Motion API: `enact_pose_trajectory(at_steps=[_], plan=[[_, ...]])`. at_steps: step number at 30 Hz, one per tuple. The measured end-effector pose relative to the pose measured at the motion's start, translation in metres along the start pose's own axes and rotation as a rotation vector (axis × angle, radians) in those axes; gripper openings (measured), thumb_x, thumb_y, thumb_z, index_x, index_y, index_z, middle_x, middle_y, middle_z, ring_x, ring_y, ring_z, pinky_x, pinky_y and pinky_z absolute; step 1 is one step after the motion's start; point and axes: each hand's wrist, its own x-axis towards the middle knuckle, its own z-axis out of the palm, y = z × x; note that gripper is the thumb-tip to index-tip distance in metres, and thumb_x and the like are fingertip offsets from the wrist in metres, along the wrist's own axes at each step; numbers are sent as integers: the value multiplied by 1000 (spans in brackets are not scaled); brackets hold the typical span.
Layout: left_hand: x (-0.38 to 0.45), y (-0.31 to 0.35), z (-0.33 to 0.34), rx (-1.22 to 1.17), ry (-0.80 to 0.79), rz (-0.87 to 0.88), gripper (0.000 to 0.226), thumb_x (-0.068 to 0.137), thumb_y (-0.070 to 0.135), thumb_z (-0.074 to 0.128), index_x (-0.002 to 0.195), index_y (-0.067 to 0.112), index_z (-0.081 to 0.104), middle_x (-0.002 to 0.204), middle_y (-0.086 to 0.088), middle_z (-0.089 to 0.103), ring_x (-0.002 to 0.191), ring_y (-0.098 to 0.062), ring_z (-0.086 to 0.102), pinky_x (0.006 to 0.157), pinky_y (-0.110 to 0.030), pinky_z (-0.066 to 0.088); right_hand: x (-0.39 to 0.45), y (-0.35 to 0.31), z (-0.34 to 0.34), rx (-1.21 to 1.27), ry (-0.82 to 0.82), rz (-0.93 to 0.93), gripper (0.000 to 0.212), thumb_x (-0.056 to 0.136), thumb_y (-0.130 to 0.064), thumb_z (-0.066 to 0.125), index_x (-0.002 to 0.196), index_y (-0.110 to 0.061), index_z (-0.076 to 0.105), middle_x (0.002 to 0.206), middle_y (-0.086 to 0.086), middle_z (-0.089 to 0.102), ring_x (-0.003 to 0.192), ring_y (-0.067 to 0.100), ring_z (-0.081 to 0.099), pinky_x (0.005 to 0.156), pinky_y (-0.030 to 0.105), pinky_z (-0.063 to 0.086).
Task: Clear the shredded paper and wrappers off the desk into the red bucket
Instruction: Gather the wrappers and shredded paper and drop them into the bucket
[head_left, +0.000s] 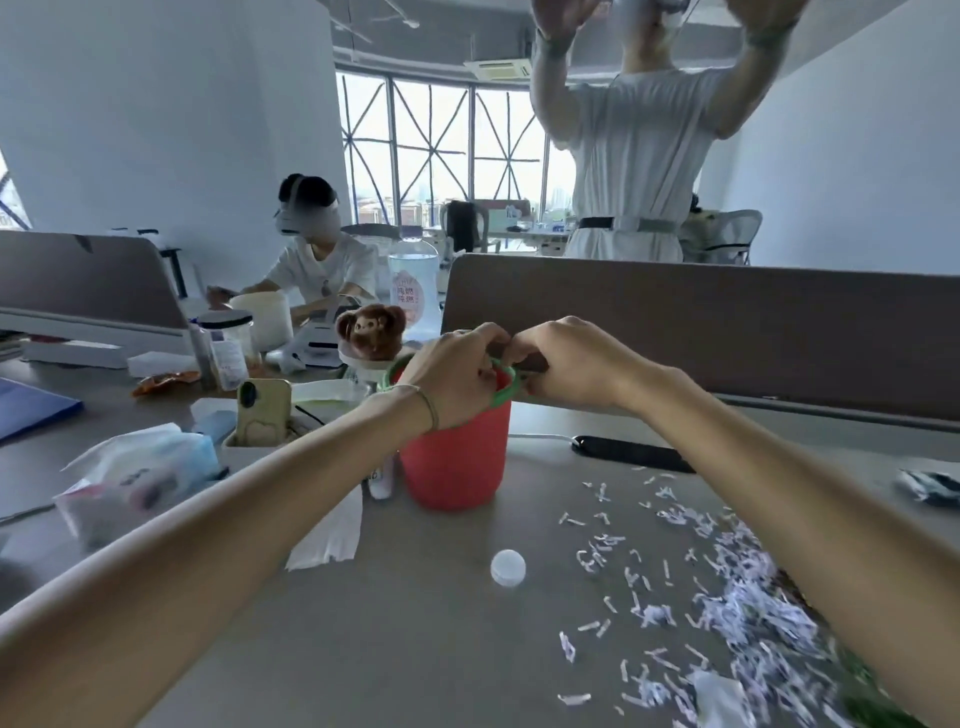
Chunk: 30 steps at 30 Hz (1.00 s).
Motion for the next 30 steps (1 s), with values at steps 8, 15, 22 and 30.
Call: enact_pose_trajectory(at_steps=[8, 15, 22, 30], plan=[[-50, 58, 61, -170, -123, 121, 48, 81, 16, 57, 126, 36, 55, 102, 7, 67, 93, -20, 65, 85, -35, 51, -114, 20, 0, -60, -27, 145, 17, 86, -27, 72, 102, -31, 73, 105, -4, 76, 102, 24, 68, 86, 40, 54], [-111, 110, 135, -134, -363, 160, 52, 94, 33, 57, 144, 33, 45, 131, -3, 61, 120, -25, 57, 102, -38, 45, -212, 47, 17, -87, -136, 278, 27, 93, -26, 69, 118, -33, 75, 127, -7, 73, 114, 15, 66, 94, 32, 51], [-171, 157, 178, -6, -586, 330, 95, 79, 88, 38, 157, 37, 21, 160, 2, 33, 146, -24, 30, 118, -45, 27, -277, 69, 33, -45, -169, 371, 24, 98, -25, 66, 121, -26, 73, 130, -5, 69, 89, 7, 66, 77, 22, 45], [-170, 169, 201, -72, -316, 289, 26, 89, 44, 59, 111, 31, 61, 120, 6, 58, 119, -18, 49, 89, -29, 41, -309, 94, 48, -23, -141, 442, 27, 97, -24, 68, 123, -29, 70, 145, 5, 62, 92, 9, 60, 86, 27, 46]])
